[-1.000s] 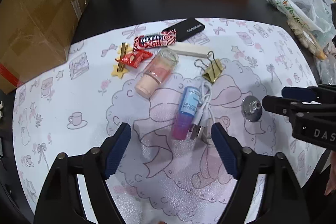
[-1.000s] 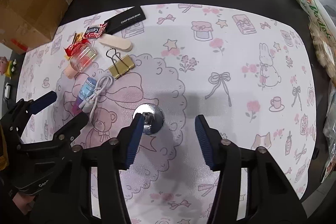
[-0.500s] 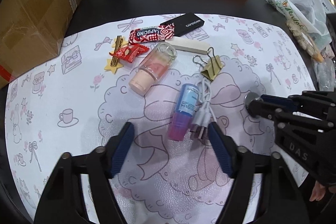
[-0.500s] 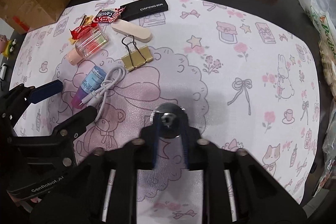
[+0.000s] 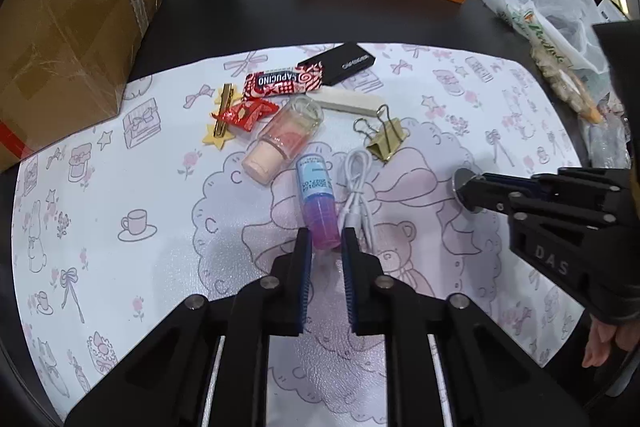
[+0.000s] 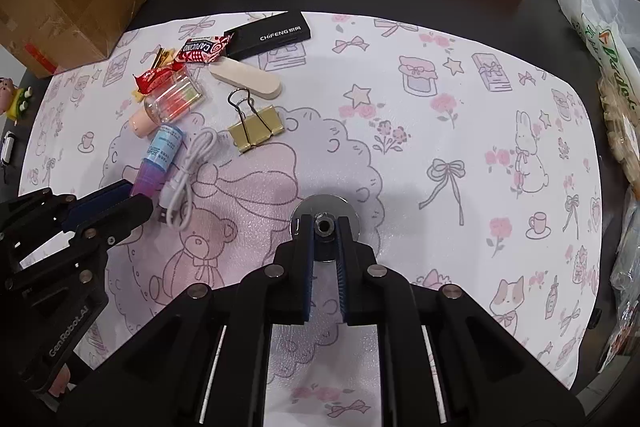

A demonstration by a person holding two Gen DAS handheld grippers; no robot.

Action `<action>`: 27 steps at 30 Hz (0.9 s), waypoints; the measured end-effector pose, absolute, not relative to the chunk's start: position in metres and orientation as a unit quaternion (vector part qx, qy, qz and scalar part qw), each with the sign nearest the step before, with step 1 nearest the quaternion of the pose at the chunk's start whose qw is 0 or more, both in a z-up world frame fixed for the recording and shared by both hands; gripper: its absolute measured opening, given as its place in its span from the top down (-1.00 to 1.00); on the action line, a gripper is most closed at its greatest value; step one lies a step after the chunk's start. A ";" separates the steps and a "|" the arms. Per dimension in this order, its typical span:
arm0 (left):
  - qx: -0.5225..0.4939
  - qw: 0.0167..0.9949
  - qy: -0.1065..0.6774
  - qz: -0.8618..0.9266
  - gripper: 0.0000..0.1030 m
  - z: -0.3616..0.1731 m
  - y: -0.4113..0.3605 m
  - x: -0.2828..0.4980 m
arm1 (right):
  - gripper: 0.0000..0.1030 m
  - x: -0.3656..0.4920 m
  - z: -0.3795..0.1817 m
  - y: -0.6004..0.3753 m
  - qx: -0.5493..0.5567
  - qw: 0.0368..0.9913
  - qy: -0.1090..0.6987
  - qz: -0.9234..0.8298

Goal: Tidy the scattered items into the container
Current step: 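Grasp the metal disc with the right gripper while the left grasps the pink lip gloss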

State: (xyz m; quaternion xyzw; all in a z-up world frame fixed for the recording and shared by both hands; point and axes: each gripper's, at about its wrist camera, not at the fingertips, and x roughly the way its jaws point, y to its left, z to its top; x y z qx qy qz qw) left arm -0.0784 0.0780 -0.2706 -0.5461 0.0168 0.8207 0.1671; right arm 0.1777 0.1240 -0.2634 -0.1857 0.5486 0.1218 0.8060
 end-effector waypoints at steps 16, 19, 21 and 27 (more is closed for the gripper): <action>-0.533 0.179 0.037 0.826 0.72 -0.266 0.083 -0.071 | 0.80 0.182 -0.259 0.124 -0.173 0.808 0.549 0.124; -0.535 0.176 0.028 0.826 0.72 -0.260 0.079 -0.071 | 0.80 0.181 -0.258 0.128 -0.174 0.809 0.546 0.129; -0.535 0.174 0.020 0.826 0.72 -0.256 0.076 -0.071 | 0.80 0.180 -0.257 0.130 -0.176 0.810 0.544 0.132; -0.532 0.160 0.012 0.831 0.72 -0.253 0.067 -0.073 | 0.80 0.178 -0.254 0.131 -0.170 0.809 0.545 0.138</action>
